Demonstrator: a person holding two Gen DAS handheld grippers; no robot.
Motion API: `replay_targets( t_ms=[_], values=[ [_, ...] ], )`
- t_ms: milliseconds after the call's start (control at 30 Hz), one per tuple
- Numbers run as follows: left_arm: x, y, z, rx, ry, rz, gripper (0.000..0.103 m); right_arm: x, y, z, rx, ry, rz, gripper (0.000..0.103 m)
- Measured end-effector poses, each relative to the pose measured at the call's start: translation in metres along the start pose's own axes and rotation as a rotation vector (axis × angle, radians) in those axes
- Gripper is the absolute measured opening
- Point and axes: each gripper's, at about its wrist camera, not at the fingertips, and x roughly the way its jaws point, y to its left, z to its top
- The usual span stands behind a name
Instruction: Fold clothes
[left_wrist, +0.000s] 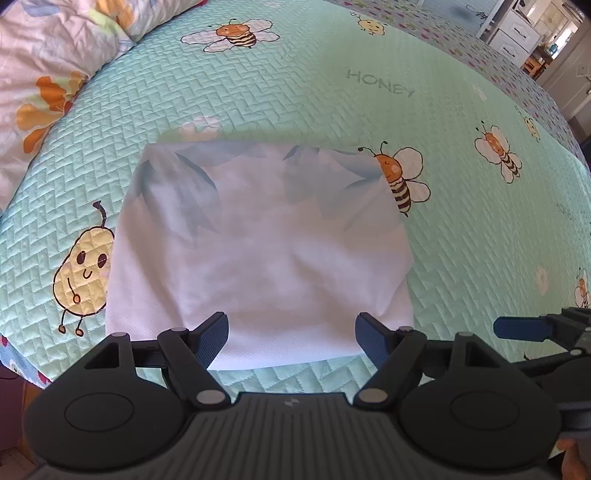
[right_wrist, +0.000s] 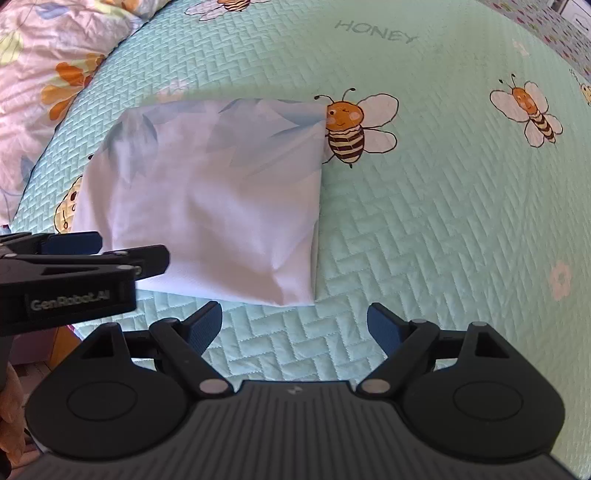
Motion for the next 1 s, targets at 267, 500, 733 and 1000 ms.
replay_targets(
  t_ms=[267,500,733,1000],
  values=[
    [-0.006,0.026,-0.035,-0.231,-0.07,-0.178,0.079,0.009,-0.045,0.003,0.127,-0.015,0.254,0.086],
    [-0.011,0.051,-0.075,-0.481,-0.145,-0.375,0.083,0.049,-0.137,-0.048,0.473,0.017,0.656,0.086],
    [0.013,0.043,-0.115,-0.664,-0.12,-0.47,0.083,0.076,-0.156,-0.075,0.599,-0.017,0.84,0.088],
    [-0.01,0.075,-0.12,-0.739,-0.237,-0.316,0.083,0.1,-0.137,-0.054,0.525,-0.041,0.83,0.088]
  ],
)
